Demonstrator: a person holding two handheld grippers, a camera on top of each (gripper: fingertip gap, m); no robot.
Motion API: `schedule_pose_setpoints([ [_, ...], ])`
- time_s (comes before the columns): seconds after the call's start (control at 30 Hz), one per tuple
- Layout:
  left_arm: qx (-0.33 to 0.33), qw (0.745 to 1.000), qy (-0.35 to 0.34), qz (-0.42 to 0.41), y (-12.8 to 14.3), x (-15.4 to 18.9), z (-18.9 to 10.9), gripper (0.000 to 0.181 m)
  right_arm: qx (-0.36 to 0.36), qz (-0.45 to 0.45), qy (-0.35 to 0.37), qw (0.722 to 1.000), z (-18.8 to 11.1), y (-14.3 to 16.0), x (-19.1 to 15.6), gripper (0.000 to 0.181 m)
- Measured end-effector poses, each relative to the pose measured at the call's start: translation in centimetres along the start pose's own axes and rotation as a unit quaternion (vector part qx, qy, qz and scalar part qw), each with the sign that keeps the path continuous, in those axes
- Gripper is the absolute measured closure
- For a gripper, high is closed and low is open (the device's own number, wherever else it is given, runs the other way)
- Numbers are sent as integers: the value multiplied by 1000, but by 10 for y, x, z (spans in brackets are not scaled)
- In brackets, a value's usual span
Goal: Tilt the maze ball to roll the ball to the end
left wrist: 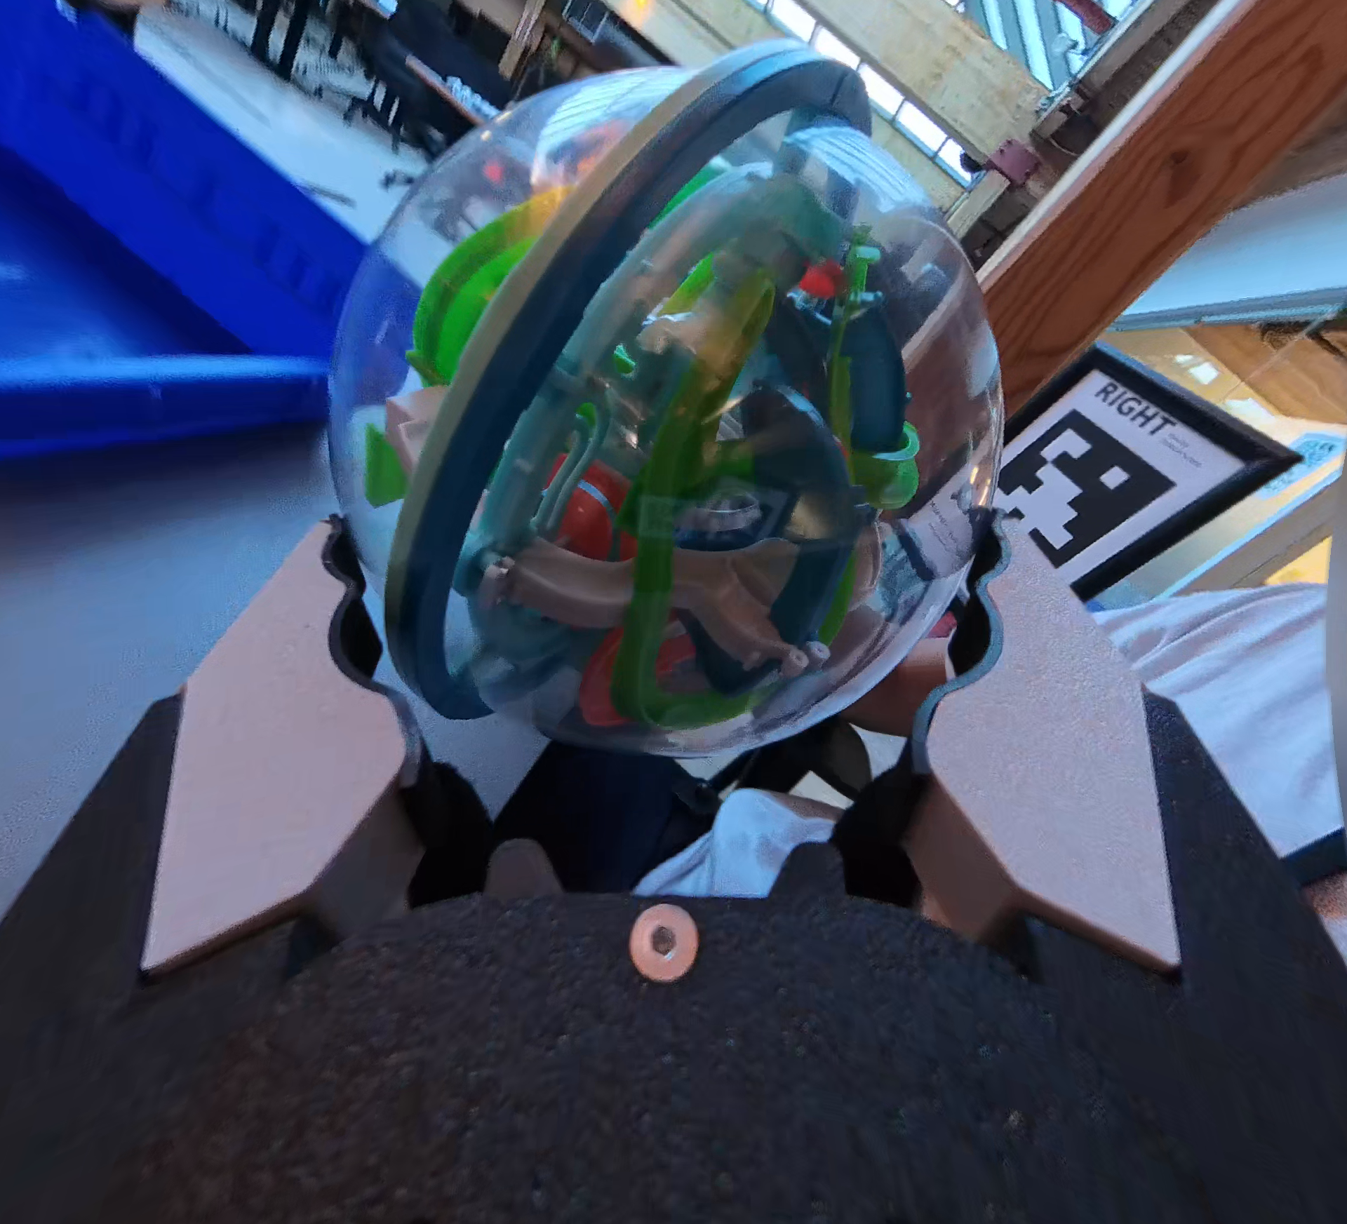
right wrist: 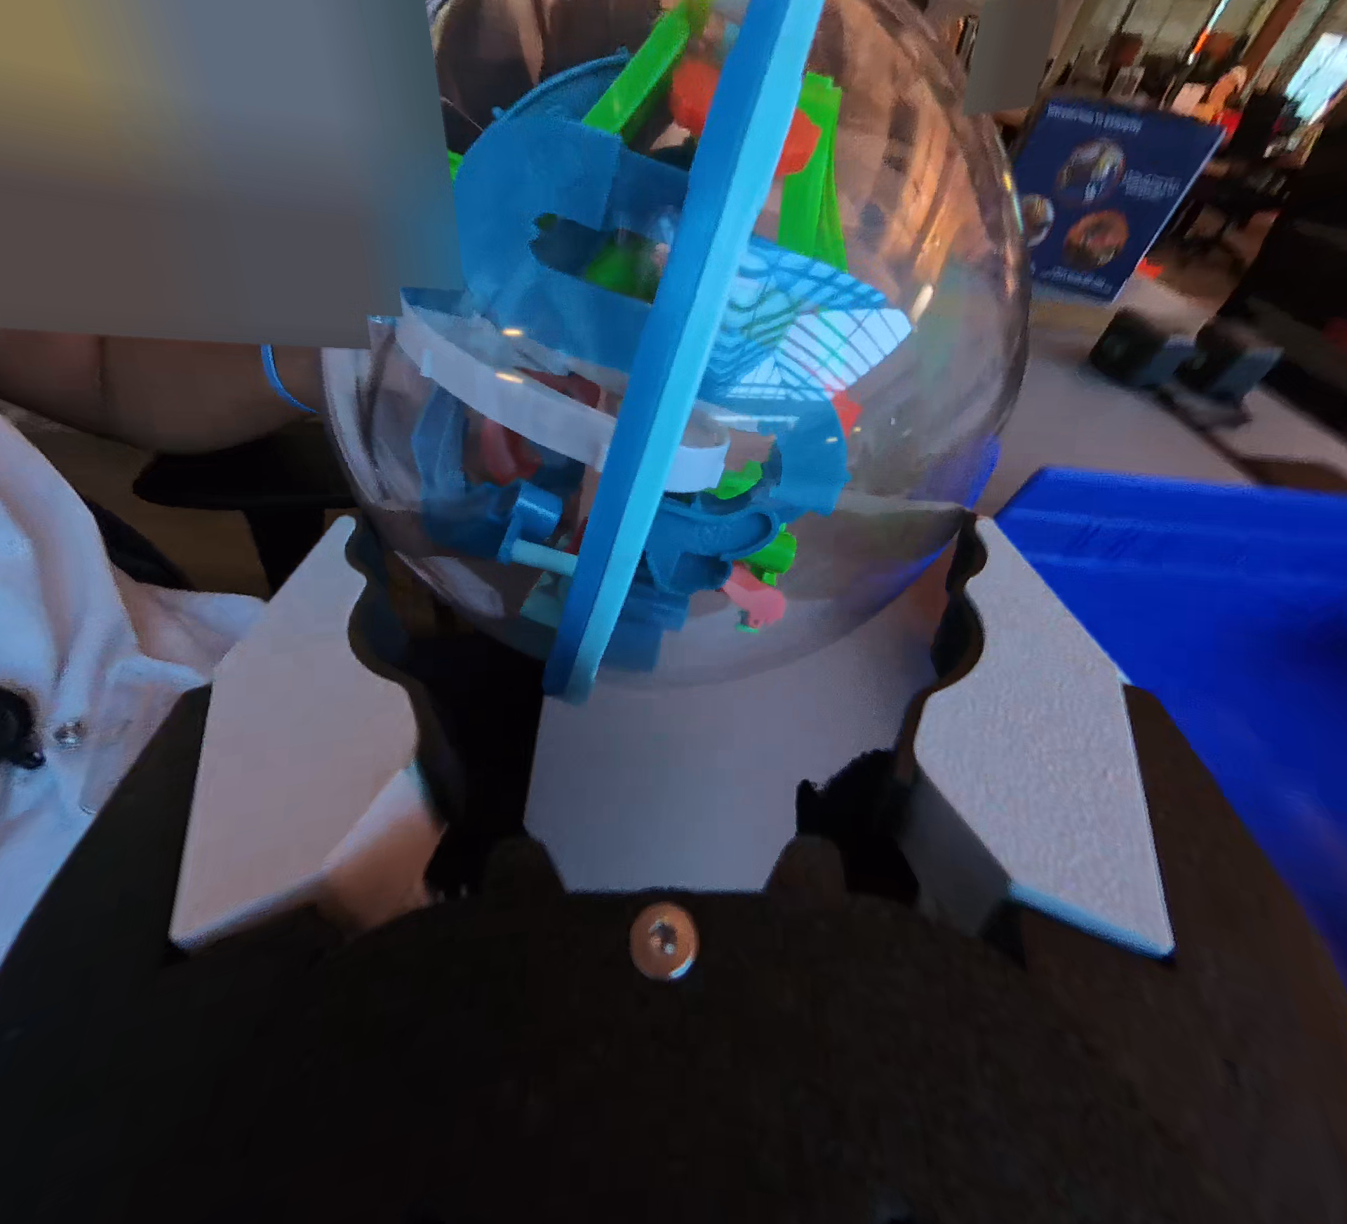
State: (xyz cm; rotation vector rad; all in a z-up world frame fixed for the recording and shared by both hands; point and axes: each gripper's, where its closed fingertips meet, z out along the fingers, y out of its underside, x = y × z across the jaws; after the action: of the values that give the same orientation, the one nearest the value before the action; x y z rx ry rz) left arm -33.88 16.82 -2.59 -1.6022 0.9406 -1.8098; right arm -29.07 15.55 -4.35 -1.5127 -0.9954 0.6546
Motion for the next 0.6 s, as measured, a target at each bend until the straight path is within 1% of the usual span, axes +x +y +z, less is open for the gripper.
schedule_pose_setpoints([
  [0.1,-24,999,-20,-41,14,-21,8,24,16,78,3,997,1,26,4,34],
  [0.2,-68,995,-43,-52,36,-38,15,23,34,154,-9,987,1,46,8,34],
  [0.27,-92,994,-51,-44,49,-42,20,24,61,196,-19,978,-5,50,12,32],
  [0.33,-98,993,-44,-40,56,-42,25,27,92,217,-26,972,-12,46,18,34],
  [0.37,-96,994,-39,-39,56,-41,27,29,103,219,-27,970,-16,43,20,34],
  [0.43,-84,995,-39,-22,54,-40,30,31,101,206,-26,973,-19,43,20,34],
  [0.53,-67,996,-48,31,44,-34,30,32,79,172,-22,982,-20,40,16,32],
  [0.6,-48,994,-47,82,34,-20,28,31,88,133,-15,987,-22,25,11,33],
])
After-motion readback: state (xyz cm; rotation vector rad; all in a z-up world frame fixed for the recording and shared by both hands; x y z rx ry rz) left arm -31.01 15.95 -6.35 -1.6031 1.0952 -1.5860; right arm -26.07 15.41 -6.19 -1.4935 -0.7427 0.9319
